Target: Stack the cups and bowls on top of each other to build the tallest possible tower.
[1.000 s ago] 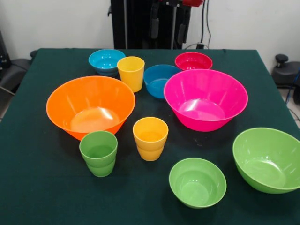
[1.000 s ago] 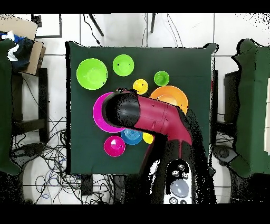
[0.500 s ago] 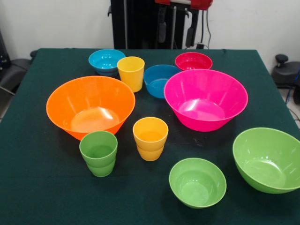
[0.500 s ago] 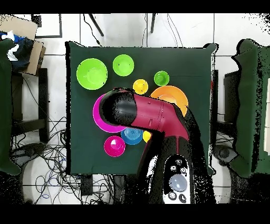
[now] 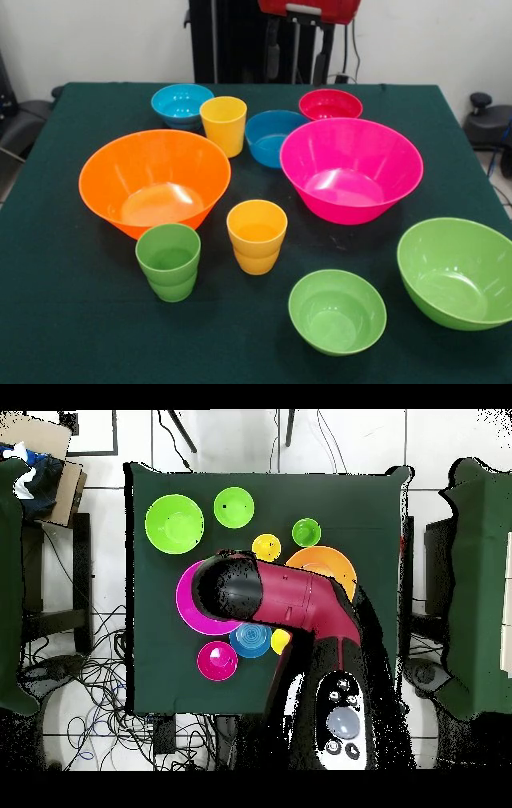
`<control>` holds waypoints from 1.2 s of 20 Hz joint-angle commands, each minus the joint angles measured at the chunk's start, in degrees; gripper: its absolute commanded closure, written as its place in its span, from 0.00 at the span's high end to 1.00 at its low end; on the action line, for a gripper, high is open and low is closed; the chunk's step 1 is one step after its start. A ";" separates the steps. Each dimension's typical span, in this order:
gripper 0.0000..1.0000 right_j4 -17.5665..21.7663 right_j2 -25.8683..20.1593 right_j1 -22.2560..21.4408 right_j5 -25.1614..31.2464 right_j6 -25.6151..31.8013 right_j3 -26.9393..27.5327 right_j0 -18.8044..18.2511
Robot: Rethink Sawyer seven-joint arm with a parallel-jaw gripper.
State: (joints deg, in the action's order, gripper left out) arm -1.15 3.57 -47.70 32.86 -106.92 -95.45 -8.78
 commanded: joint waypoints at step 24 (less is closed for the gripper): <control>1.00 7.24 -3.65 8.90 -6.54 -1.48 8.50 1.16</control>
State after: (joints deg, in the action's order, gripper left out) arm 1.32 3.06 -42.47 29.52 -106.92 -89.51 -8.46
